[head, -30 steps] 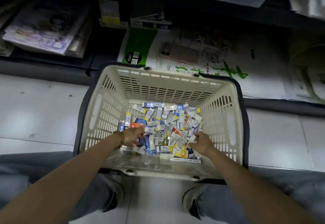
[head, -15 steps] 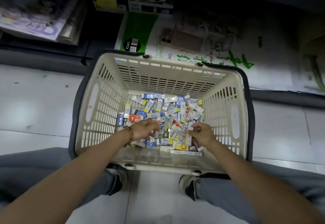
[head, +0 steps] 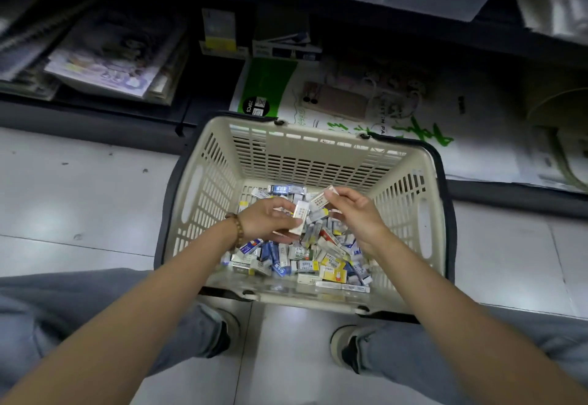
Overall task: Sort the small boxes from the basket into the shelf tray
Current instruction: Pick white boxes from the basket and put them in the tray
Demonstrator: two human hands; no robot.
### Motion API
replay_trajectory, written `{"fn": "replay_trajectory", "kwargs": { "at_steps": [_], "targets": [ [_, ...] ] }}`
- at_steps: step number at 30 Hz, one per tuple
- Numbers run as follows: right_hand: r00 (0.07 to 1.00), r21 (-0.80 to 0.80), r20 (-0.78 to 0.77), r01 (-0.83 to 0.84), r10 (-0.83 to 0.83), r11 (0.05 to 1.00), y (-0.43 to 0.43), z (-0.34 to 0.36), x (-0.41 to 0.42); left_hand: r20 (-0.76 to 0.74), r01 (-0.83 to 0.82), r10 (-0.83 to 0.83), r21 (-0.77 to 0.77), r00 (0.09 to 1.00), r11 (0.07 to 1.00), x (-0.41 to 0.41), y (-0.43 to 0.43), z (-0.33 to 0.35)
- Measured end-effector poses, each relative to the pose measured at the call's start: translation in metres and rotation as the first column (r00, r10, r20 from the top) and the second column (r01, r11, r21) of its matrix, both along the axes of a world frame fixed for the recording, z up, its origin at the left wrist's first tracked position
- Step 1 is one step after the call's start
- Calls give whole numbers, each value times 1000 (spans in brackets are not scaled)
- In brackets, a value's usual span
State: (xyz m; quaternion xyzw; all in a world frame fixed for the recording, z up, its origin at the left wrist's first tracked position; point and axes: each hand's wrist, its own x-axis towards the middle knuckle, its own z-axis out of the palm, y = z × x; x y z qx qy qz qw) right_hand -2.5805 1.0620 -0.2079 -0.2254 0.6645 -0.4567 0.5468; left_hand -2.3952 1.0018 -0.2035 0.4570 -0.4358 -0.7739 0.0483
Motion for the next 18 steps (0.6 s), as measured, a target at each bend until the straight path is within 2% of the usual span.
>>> {"fn": "replay_trajectory", "kwargs": {
  "at_steps": [2,5,9,11,14,18],
  "targets": [
    [1000,-1,21,23,-23,1000,-1,6,-8,-24,-51,50,-17,998,999,6,-3,6],
    [988,-22,145,53,-50,998,-5,17,-12,-72,-118,116,-23,991,993,11,-5,11],
    [972,-47,233,-32,42,998,-10,27,-10,-101,-205,206,20,973,978,9,-4,14],
    [964,-53,245,-94,104,994,-11,28,-4,-99,-198,202,52,974,979,5,-2,13],
    [958,-32,200,-204,206,978,-9,18,8,-66,-125,126,21,990,992,-2,5,5],
    [973,61,175,-166,153,984,0,-8,1,-25,-117,118,56,993,992,1,5,-12]
  ]
}}
